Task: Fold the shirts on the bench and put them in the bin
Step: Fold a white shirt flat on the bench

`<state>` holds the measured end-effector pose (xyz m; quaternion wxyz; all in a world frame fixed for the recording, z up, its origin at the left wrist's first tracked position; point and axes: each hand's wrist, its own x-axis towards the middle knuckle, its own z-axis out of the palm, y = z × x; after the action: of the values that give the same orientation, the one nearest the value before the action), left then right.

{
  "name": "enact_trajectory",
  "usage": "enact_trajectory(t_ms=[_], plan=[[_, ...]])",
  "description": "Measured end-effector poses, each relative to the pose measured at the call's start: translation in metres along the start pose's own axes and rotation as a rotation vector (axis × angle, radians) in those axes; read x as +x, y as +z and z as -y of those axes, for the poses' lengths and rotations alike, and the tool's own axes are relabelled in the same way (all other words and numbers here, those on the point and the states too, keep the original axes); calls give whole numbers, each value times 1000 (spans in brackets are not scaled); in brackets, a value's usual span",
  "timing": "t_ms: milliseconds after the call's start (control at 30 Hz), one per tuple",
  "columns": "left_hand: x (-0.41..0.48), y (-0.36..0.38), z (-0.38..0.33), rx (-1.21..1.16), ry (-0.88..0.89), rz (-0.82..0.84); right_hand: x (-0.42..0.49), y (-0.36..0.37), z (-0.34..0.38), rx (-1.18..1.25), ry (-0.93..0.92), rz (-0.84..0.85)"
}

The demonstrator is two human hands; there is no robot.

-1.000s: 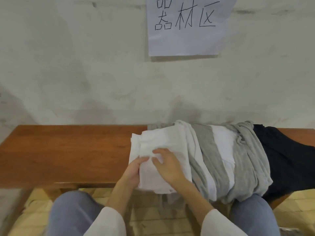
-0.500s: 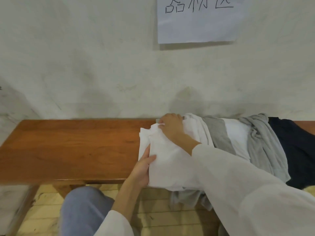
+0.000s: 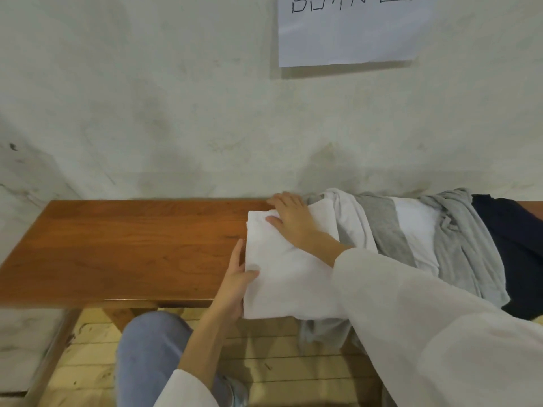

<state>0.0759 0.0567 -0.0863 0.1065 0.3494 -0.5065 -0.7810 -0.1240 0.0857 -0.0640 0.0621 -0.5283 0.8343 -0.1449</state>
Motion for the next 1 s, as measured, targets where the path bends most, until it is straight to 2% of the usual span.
enact_trajectory(t_ms=[167, 233, 300, 333, 400, 467, 533, 567, 667, 700, 767, 800, 833, 900, 1000], plan=[[-3, 14, -1, 417, 127, -377, -65, -25, -21, -16, 129, -96], [-3, 20, -3, 580, 180, -466, -89, -24, -29, -53, 149, -32], [-4, 33, -4, 833, 262, -498, -107, -19, -42, -142, 137, 107], [-4, 41, -3, 983, 319, -484, -111, -15, -48, -147, 149, 152], [-3, 59, 1, 1247, 426, -336, -113, -15, -53, -61, 195, 144], [1, 70, 11, 1434, 435, -144, -114, -19, -46, 98, 262, 3], [11, 69, 23, 1547, 384, -73, -113, -25, -39, 240, 381, -144], [15, 68, 26, 1583, 368, -72, -113, -30, -37, 281, 435, -141], [20, 68, 21, 1514, 328, -76, -116, -42, -41, 252, 513, 51], [19, 66, 16, 1435, 342, -161, -117, -45, -44, 251, 527, 99], [15, 57, 5, 1282, 338, -492, -120, -47, -46, 295, 546, 160], [14, 48, 1, 1258, 269, -625, -122, -48, -46, 314, 555, 193], [13, 39, -2, 1254, 169, -682, -123, -47, -46, 314, 559, 228], [16, 26, -5, 1246, 3, -625, -124, -48, -44, 330, 563, 279], [21, 18, -10, 1216, -90, -414, -121, -53, -36, 522, 675, 334]])
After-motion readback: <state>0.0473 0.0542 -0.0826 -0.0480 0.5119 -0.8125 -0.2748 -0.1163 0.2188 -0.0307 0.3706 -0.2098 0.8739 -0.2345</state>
